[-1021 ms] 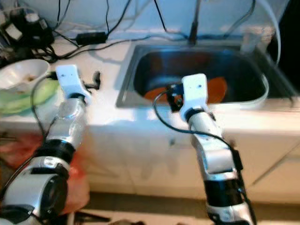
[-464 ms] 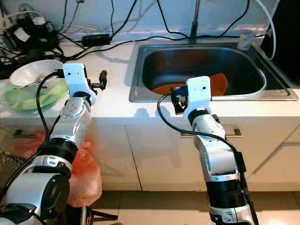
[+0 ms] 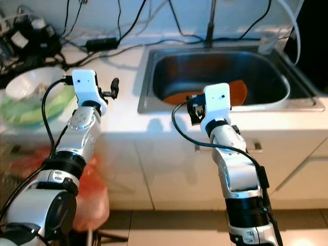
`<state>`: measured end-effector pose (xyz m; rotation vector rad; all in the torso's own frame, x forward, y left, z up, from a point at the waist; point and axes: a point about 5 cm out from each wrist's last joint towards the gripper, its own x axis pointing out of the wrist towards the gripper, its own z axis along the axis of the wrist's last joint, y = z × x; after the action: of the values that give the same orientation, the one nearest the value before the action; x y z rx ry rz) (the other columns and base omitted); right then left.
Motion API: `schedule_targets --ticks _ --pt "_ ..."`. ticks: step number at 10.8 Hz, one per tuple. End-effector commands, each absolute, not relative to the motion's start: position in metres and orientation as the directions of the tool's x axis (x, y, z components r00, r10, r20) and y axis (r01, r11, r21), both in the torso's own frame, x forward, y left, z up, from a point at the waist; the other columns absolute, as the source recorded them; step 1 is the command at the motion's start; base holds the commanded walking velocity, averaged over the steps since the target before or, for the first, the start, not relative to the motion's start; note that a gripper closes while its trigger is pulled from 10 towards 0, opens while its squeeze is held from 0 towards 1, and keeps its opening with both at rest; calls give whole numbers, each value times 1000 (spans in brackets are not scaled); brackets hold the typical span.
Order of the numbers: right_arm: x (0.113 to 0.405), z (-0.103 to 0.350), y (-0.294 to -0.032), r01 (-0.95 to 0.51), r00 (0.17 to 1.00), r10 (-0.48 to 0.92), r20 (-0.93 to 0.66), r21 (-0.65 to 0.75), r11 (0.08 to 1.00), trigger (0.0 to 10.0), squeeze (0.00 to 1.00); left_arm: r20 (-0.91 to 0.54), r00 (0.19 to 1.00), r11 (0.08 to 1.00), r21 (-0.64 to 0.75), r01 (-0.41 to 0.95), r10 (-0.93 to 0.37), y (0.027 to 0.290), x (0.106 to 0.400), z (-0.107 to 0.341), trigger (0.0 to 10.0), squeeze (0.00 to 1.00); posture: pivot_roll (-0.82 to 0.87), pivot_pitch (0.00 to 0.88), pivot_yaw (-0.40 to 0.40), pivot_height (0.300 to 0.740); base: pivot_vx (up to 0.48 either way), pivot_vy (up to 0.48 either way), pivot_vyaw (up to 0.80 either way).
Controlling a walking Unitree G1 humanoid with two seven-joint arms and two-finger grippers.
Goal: Kitchen organization
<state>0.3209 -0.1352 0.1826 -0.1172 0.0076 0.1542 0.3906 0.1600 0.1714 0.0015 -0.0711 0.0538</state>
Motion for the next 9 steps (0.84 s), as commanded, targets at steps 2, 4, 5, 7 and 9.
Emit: schedule_targets --ticks 2,4,5,7,9 --pt "320 196 -138 -124 990 132 58 -137 983 10000 0 156 987 1000 16 -23 20 154 390 186 10000 0 -113 0 73 740 339 0 0" --pt "319 214 -143 -90 984 112 136 -156 984 10000 0 259 966 999 37 12 -21 147 388 207 10000 0 -113 0 74 740 339 0 0" --pt "319 225 -144 -78 979 110 173 -179 981 10000 0 291 956 1000 25 18 -25 147 387 214 10000 0 -115 0 72 740 240 0 0" --pt "319 232 -143 -81 973 122 197 -201 976 10000 0 305 952 1000 14 8 -12 150 385 215 10000 0 -115 0 72 740 0 0 0" --pt "318 227 -140 -100 974 139 177 -211 972 10000 0 267 964 1000 21 -8 2 154 384 206 10000 0 -115 0 68 740 0 0 0"
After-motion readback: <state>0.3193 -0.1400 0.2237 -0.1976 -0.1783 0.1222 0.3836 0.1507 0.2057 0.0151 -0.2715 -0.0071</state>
